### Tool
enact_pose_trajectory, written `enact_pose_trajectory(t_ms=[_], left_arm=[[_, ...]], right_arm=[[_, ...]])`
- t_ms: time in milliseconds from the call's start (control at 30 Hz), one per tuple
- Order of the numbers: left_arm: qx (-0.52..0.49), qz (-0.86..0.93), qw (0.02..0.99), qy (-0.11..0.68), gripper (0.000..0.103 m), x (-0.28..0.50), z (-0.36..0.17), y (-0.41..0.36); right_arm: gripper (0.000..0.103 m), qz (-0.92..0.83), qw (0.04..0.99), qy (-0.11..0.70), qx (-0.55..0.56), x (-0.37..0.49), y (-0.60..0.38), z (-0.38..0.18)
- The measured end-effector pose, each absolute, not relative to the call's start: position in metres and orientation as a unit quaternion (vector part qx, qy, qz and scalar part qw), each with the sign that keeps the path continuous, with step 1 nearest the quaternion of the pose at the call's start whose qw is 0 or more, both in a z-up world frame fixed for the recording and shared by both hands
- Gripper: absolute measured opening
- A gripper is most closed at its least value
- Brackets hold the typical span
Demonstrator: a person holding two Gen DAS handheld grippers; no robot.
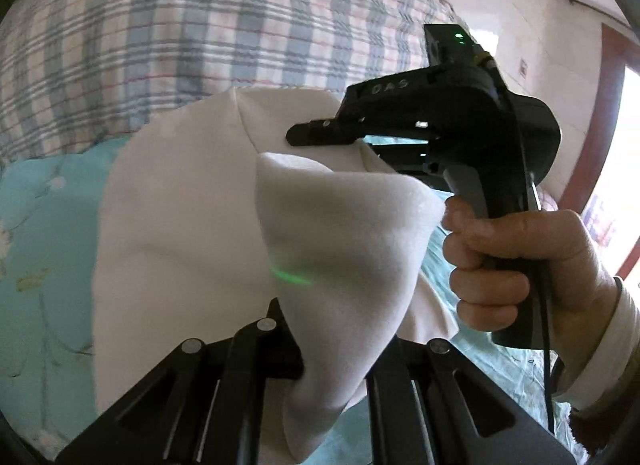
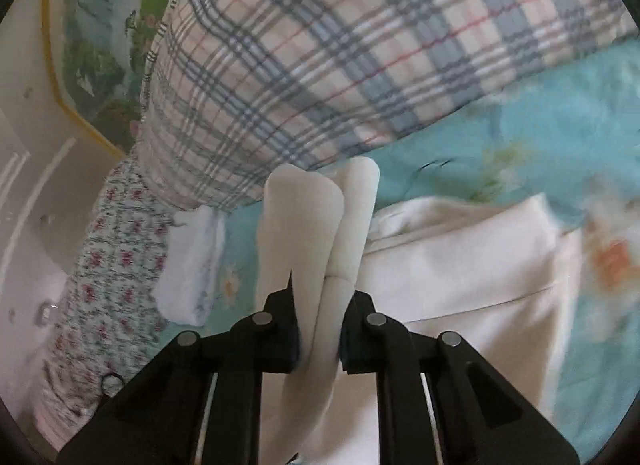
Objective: Fold large clothes
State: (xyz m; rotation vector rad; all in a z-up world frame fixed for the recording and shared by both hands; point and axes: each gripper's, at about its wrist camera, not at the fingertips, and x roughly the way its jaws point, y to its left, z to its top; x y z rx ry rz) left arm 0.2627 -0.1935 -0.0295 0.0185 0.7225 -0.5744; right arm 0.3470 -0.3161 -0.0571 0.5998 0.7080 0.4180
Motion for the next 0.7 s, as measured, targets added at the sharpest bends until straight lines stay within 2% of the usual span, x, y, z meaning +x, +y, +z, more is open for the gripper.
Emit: enact_pose_trajectory(t_ms=[167, 500, 600, 667, 700], left_arm=[[0.020, -0.288, 0.872, 0.394, 0.007, 0.272, -0.066, -0.228], [0.059, -0.287, 0.865, 0.408, 0.010, 0.275, -0.085, -0.244], [0.043, -0.299, 0.858, 0.416, 0.023, 0.275, -0.081, -0.238], [0.029, -0.314, 0.850, 0.423, 0.042, 0.271, -0.076, -0.233], [0.024, -0.319, 0.847, 0.424, 0.046, 0.268, -0.074, -0.231]], right_arm=[[0.015, 0.145, 0.877, 0.373, 0.265, 0.343, -0.350, -0.096], [0.016, 0.110, 0.878, 0.398, 0.243, 0.351, -0.360, -0.126], [0.021, 0.105, 0.880, 0.394, 0.244, 0.347, -0.361, -0.125], [0.024, 0.097, 0.882, 0.392, 0.242, 0.342, -0.361, -0.121], [0.026, 0.093, 0.884, 0.389, 0.241, 0.338, -0.361, -0.119]])
